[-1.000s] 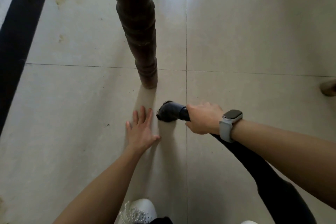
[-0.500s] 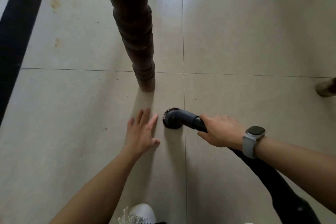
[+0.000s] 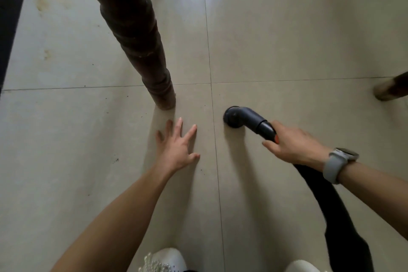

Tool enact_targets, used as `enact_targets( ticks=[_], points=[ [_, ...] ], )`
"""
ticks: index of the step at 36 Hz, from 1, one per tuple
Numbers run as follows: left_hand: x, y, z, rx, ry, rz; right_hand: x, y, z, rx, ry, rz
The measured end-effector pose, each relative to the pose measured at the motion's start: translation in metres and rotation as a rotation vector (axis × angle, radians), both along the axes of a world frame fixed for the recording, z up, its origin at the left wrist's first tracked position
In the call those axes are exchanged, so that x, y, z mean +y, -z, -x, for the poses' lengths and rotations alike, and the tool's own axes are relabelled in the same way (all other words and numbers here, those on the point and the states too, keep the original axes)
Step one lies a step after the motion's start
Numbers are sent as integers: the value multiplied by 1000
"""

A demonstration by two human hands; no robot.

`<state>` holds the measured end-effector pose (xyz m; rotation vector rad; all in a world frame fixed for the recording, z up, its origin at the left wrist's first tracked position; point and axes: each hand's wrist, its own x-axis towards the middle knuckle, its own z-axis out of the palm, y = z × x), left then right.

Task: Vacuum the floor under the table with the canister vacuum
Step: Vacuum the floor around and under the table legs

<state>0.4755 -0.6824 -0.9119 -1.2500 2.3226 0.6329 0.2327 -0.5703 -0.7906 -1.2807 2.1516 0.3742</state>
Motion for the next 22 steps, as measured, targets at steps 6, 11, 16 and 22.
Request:
enact_targets(
  ticks=[6, 11, 16, 22],
  points=[
    [-1, -1, 9, -21, -16, 20, 17, 2, 9, -373, 378, 67],
    [9, -2, 7, 0, 4, 53, 17, -2, 23, -140, 361, 145],
    [10, -6, 13, -20, 5, 36, 24, 6, -19, -11, 51, 76],
    [19, -8, 21, -49, 32, -15, 11, 5, -2, 172, 24, 182]
  ],
)
